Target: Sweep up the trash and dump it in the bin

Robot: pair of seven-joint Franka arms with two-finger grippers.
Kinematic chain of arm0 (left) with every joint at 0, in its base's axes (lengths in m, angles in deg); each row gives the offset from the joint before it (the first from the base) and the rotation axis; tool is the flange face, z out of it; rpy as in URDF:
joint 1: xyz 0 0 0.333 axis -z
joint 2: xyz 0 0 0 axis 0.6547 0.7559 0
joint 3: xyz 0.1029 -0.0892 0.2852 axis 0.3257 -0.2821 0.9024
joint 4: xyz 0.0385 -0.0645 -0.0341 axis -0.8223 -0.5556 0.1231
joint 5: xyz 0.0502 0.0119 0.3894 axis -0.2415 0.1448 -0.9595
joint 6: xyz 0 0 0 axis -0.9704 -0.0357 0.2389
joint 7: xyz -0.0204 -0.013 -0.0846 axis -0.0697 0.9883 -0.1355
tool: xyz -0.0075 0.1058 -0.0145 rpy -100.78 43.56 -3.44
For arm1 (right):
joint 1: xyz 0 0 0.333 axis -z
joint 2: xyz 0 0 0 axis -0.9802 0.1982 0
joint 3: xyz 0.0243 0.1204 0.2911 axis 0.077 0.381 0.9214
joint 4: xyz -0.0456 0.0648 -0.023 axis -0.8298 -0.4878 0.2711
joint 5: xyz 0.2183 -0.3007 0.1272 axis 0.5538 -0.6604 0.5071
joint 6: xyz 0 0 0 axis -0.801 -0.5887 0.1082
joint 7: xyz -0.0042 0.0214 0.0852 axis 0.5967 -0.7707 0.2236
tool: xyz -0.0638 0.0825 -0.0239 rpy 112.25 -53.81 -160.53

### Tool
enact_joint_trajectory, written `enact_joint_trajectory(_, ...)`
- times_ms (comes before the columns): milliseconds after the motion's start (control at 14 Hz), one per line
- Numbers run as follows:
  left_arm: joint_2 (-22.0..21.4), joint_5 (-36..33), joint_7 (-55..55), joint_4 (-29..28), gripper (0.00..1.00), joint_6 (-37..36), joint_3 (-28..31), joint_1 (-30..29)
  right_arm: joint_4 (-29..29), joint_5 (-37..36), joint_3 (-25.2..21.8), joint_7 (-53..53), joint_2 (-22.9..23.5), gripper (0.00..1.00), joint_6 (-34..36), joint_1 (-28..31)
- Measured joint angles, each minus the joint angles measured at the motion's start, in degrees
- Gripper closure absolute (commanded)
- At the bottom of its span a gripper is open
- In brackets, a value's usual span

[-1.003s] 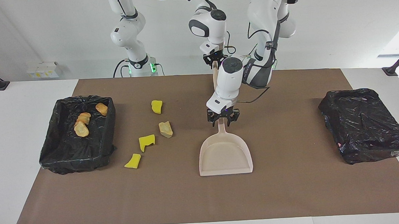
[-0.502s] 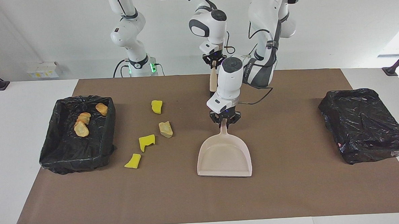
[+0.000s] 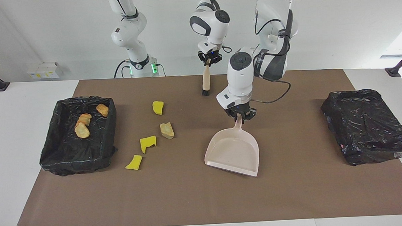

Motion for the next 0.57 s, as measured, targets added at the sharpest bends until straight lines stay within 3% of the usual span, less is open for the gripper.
enact_joint_trajectory(287, -1.0, 0.0, 11.8, -2.0, 1.0, -1.4, 0.0, -0.3, -0.2, -8.9, -0.1, 8.2, 0.0, 1.0, 2.6, 7.3)
enact_joint_trajectory(573, -2.3, -1.1, 21.3, -6.5, 1.0, 3.1, -0.1, -0.7, -0.2, -15.2, -0.3, 22.2, 0.2, 1.0, 0.6, 19.3)
